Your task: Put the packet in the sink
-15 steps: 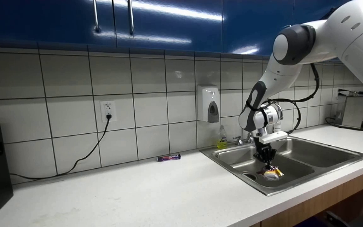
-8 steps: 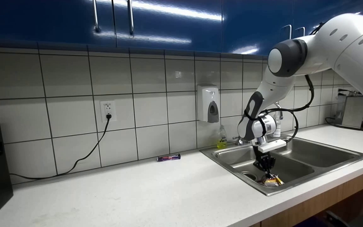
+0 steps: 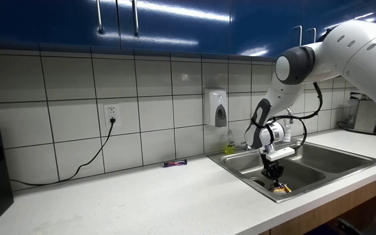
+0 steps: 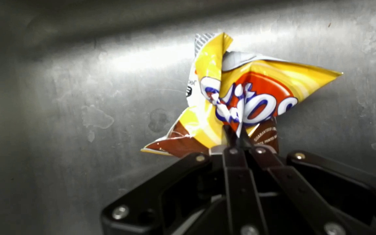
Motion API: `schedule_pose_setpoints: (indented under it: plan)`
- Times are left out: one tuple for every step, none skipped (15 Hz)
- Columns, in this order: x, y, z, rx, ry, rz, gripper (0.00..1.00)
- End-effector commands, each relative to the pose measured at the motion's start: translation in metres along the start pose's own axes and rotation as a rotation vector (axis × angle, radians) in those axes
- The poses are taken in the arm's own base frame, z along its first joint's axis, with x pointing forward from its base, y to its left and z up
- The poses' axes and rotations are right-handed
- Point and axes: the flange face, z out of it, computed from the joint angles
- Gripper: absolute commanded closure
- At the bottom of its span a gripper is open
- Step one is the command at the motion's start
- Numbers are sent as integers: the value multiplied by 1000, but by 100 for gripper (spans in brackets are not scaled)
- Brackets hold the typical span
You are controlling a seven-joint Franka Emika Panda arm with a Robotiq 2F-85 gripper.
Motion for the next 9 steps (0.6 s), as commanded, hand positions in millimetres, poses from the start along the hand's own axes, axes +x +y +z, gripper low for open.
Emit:
schedule_pose_setpoints:
  plan:
    - [7, -2, -1, -7, 4, 6, 100]
    - [7, -2, -1, -6, 2, 8, 98]
    - [6, -2, -2, -7, 3, 7, 73]
    - [6, -2, -2, -6, 2, 10, 73]
    - [5, -2, -4, -6, 4, 13, 67]
    - [4, -2, -6, -5, 6, 13, 60]
    - [3, -2, -8, -5, 9, 14, 52]
    - [2, -3, -13, -3, 15, 15, 45]
    - [1, -3, -19, 1, 23, 18, 37]
